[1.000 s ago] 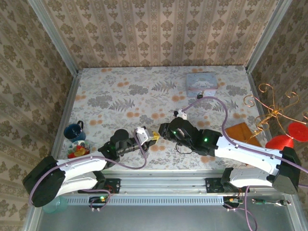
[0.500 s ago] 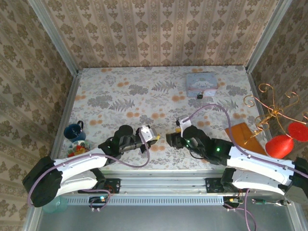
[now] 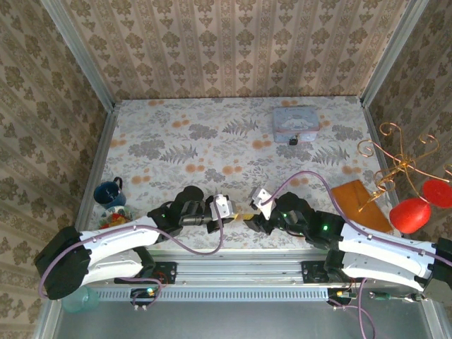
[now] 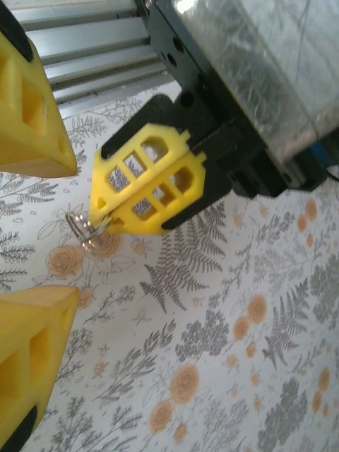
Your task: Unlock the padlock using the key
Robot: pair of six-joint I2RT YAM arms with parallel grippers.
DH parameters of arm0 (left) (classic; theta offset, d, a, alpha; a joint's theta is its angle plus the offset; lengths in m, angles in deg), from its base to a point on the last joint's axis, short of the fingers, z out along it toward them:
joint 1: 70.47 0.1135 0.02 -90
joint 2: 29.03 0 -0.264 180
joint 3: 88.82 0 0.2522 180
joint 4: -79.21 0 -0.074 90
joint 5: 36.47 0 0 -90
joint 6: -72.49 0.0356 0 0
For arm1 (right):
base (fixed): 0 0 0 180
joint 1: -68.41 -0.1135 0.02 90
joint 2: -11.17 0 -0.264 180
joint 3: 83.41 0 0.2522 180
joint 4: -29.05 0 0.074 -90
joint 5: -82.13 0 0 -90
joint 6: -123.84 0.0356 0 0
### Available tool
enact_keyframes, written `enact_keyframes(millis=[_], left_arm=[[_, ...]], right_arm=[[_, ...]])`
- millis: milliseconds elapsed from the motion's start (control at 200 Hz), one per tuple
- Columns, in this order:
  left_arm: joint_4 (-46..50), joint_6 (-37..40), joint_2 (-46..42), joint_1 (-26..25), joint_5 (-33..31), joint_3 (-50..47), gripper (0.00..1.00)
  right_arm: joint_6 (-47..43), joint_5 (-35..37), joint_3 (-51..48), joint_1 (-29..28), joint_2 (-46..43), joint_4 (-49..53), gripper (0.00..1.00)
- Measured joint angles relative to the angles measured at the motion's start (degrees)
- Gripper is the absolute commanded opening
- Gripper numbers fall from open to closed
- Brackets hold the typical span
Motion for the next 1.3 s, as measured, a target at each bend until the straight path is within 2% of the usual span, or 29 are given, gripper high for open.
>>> enact_keyframes(millis=[175, 360, 615, 840, 1125, 1300], left_arm=[[0.39, 0.57, 0.24, -0.63, 0.87, 0.24, 0.00], [0.68, 0.59, 0.48, -0.68, 1.55, 0.24, 0.00], [0.70, 0.83, 0.63, -0.76, 1.92, 0.24, 0.00], [0.72, 1.01, 0.66, -1.09, 2.36, 0.24, 0.00], [0.83, 1.07, 0.66, -1.09, 2.71, 0.31, 0.00], [1.16, 1.42, 0.68, -1.31, 2.71, 0.35, 0.00]], right_arm=[[-1.86, -1.99, 0.00, 0.00, 1.40, -0.63, 0.42], [-2.43, -2.10, 0.00, 0.00, 3.61, -0.94, 0.28], [-2.38, -1.64, 0.00, 0.00, 4.28, -0.96, 0.20], [-2.36, -1.64, 0.00, 0.00, 4.28, -0.94, 0.18], [-2.38, -1.73, 0.00, 0.00, 4.90, -0.94, 0.21], [-2.45, -2.56, 0.00, -0.02, 4.98, -0.85, 0.12]])
